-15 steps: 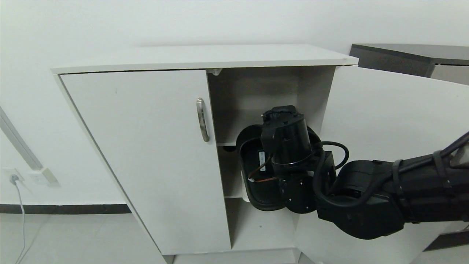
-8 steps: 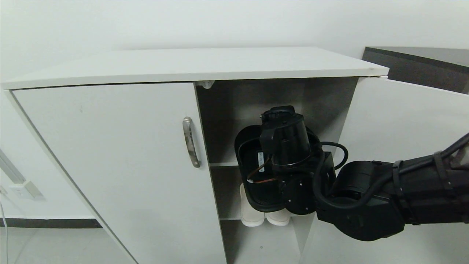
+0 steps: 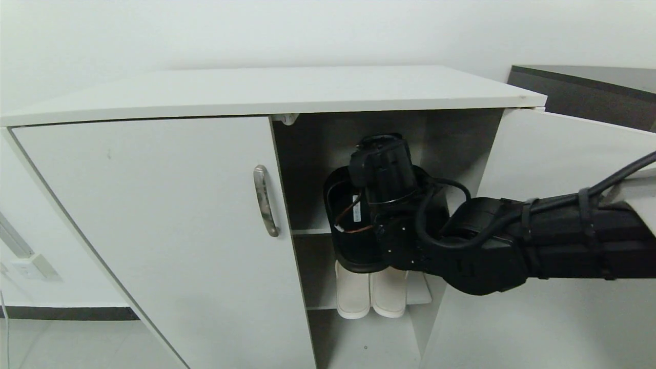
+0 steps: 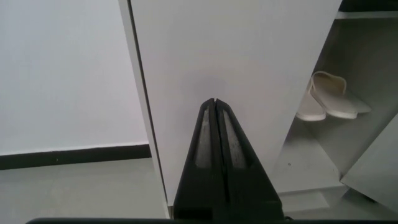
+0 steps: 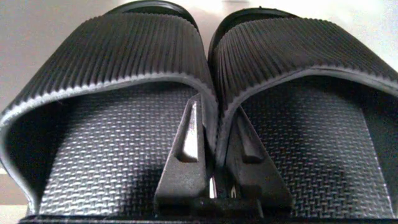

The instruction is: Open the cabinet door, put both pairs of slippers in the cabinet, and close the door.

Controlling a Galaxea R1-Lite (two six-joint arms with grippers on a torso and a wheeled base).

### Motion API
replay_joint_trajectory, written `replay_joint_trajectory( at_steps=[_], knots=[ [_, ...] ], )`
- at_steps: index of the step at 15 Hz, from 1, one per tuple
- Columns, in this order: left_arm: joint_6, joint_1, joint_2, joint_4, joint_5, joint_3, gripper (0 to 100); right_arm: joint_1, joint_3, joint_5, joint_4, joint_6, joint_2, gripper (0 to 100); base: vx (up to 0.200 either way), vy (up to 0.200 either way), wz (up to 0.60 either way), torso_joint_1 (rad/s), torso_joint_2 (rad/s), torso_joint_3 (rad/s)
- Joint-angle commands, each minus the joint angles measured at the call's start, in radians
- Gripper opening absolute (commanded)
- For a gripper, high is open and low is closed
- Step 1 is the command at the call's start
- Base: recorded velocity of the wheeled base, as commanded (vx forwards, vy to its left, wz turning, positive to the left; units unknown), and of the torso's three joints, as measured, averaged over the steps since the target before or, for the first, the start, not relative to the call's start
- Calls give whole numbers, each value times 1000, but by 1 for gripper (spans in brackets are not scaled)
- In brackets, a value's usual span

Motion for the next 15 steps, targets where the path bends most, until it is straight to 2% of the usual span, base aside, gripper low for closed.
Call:
replay_joint_trajectory(
  at_steps=[1, 5, 11, 15],
  knots=[
    [-1, 0, 1, 0, 0, 0, 0, -19, -104, 14, 60, 31, 64, 0, 0, 0, 0, 0, 0, 0],
    [-1, 0, 1, -1, 0, 0, 0, -69, -282, 51, 213, 94, 136, 0, 0, 0, 0, 0, 0, 0],
    [-1, 0, 1, -1, 0, 0, 0, -104, -414, 54, 219, 88, 234, 0, 0, 0, 0, 0, 0, 0],
    [-1, 0, 1, 0, 0, 0, 0, -110, -425, 54, 222, 86, 246, 0, 0, 0, 0, 0, 0, 0]
  ],
)
